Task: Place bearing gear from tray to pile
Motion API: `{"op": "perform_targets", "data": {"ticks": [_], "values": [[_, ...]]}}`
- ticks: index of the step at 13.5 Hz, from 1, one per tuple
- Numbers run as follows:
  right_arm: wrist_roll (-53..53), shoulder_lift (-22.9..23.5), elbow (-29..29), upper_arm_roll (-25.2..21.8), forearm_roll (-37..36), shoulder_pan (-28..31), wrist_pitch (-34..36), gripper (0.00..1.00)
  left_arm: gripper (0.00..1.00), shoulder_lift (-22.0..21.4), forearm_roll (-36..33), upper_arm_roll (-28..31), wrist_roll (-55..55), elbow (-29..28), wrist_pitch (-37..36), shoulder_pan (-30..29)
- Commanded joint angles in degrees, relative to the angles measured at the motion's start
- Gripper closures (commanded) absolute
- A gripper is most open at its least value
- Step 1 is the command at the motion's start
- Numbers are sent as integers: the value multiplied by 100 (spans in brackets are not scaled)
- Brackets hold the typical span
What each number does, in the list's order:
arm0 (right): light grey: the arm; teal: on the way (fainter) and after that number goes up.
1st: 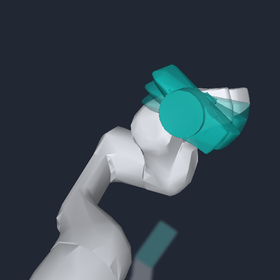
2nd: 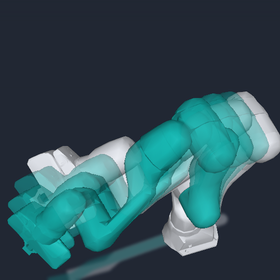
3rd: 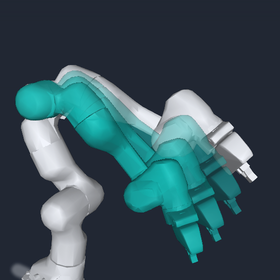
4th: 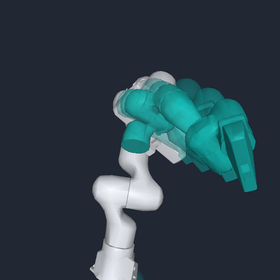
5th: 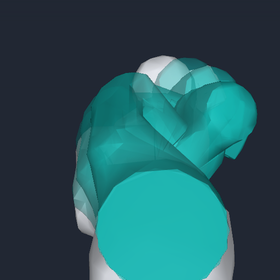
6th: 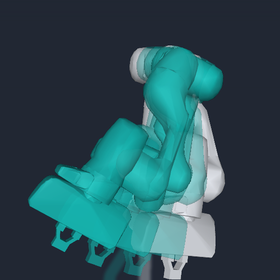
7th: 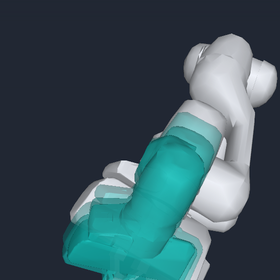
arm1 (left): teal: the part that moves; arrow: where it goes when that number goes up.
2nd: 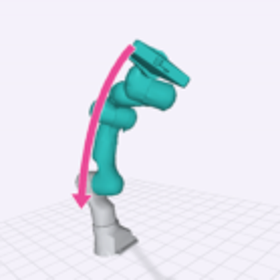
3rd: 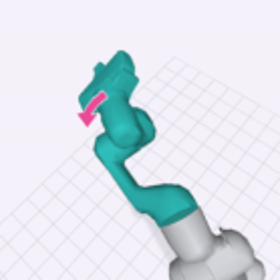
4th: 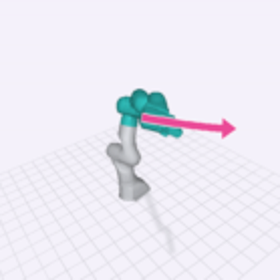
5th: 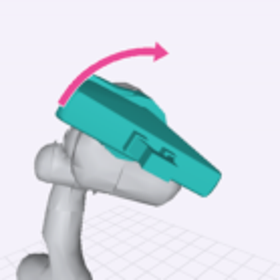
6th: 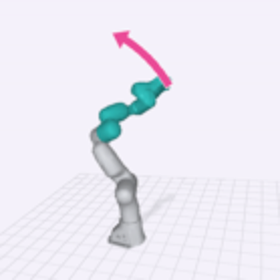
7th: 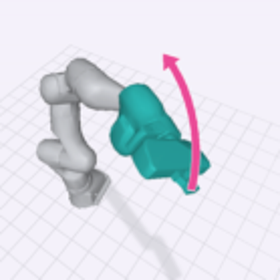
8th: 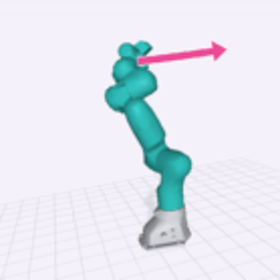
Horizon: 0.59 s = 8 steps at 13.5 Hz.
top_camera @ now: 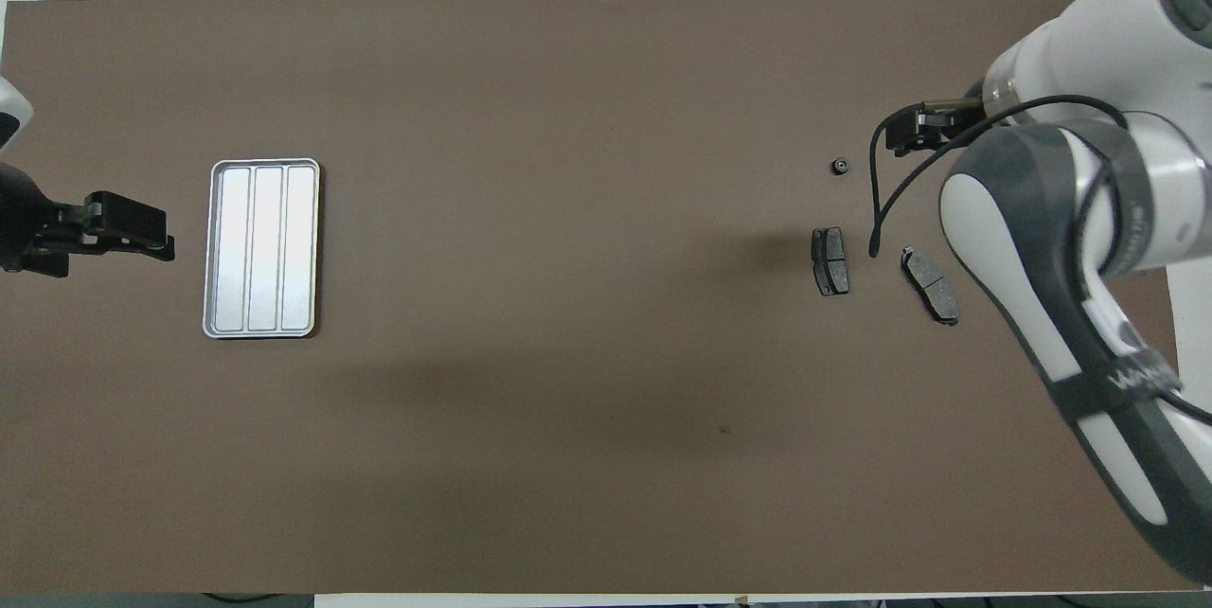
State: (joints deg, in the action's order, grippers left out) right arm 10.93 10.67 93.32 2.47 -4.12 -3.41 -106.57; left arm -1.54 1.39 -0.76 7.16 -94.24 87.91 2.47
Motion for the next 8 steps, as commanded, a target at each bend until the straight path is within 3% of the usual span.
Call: {"op": "perform_targets", "data": {"ticks": [1,5,8], "values": [[-91,-977,335,17,376,42,810,0,0,14,72,59,-56,72,16,52],[-100,-1611,336,52,421,112,1584,0,0,14,72,59,-56,72,16,52],[-91,-1753,336,87,526,121,1841,0,0,5,72,59,-48,72,16,52]]}}
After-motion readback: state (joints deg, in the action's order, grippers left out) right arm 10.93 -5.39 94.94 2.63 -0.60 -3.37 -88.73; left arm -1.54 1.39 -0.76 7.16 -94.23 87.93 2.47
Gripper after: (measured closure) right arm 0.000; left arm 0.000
